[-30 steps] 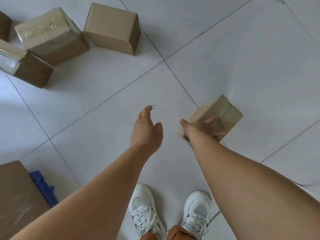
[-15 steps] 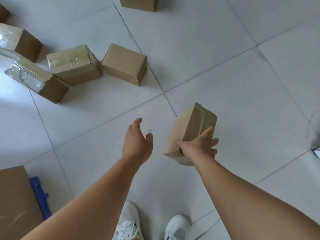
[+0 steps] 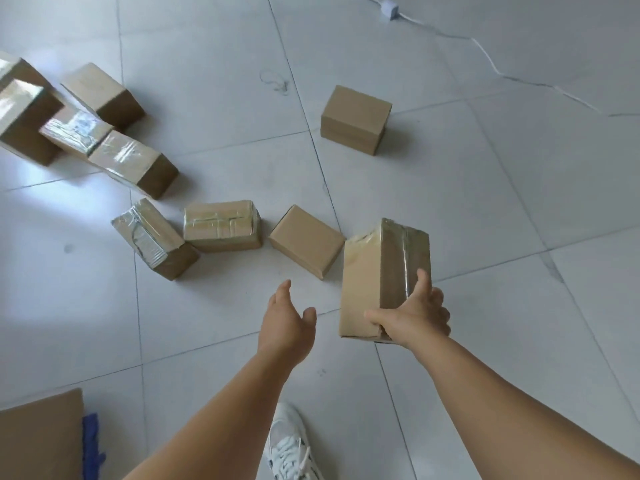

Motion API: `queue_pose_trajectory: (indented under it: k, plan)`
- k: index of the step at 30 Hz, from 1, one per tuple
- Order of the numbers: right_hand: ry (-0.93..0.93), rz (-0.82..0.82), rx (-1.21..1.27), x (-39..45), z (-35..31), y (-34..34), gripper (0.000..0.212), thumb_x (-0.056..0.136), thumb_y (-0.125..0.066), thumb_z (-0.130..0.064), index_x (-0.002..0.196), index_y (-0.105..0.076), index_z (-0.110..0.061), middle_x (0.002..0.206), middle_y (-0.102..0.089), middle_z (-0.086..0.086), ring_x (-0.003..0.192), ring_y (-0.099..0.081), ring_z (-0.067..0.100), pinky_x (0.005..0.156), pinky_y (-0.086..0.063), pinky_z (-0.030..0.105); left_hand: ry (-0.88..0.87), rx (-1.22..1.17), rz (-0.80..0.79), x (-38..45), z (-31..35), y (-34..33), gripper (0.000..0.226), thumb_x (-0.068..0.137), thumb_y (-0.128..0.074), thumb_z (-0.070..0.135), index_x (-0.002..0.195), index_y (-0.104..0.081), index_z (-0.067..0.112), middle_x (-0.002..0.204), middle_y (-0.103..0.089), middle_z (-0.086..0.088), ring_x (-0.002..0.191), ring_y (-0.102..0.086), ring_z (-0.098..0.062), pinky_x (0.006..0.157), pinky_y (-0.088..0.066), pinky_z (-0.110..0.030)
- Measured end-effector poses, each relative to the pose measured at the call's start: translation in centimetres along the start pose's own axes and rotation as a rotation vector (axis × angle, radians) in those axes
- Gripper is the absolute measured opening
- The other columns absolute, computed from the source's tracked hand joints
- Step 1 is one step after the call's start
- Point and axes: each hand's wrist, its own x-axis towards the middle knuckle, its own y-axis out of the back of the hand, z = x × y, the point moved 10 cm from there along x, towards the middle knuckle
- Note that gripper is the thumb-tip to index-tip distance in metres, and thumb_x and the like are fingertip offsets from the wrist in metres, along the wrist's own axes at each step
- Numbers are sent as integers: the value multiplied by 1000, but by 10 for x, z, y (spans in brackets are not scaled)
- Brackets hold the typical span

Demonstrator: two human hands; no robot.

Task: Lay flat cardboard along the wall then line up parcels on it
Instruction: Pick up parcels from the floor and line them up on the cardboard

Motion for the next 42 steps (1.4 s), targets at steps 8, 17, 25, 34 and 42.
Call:
queue_pose_trajectory:
  k: [8, 17, 25, 34, 42]
  plan:
    - [104, -16, -74, 88, -101, 15, 109, 58, -74, -27, 145, -8, -36, 142, -19, -3, 124, -31, 27, 104, -34, 43, 172, -88, -13, 78, -6, 14, 65, 95, -49, 30, 151, -16, 21, 153, -31, 0, 132, -42, -22, 104, -40, -39]
    - [346, -173, -215, 229, -203, -19, 108, 58, -72, -23, 145, -10, -42, 146, -20, -8, 130, -27, 24, 107, -33, 44, 378, -191, 16, 181, -21, -14, 68, 96, -48, 32, 152, -13, 18, 151, -36, -5, 134, -40, -25, 103, -37, -37]
    - [322, -621, -232, 321, -211, -77, 108, 62, -73, -7, 146, -16, -45, 141, -34, -5, 111, -52, 26, 61, -57, 35, 688, -412, 57, 229, -51, -78, 50, 94, -52, 31, 133, -39, 2, 129, -54, -15, 117, -52, -33, 95, -44, -37]
    - [316, -585, -186, 365, -208, -94, 81, 77, -77, -20, 143, -31, -34, 119, -56, -4, 103, -59, 18, 78, -52, 32, 655, -719, 228, 248, -44, -105, 66, 86, -61, 25, 142, -27, 33, 121, -58, 4, 104, -56, -24, 94, -47, -41]
    - [240, -610, -15, 346, -191, -91, 71, 80, -76, -17, 138, -38, -32, 115, -61, -7, 99, -61, 14, 70, -49, 29, 689, -829, 319, 236, -47, -84, 47, 81, -70, 19, 123, -50, 26, 102, -60, 7, 98, -58, -22, 89, -48, -36]
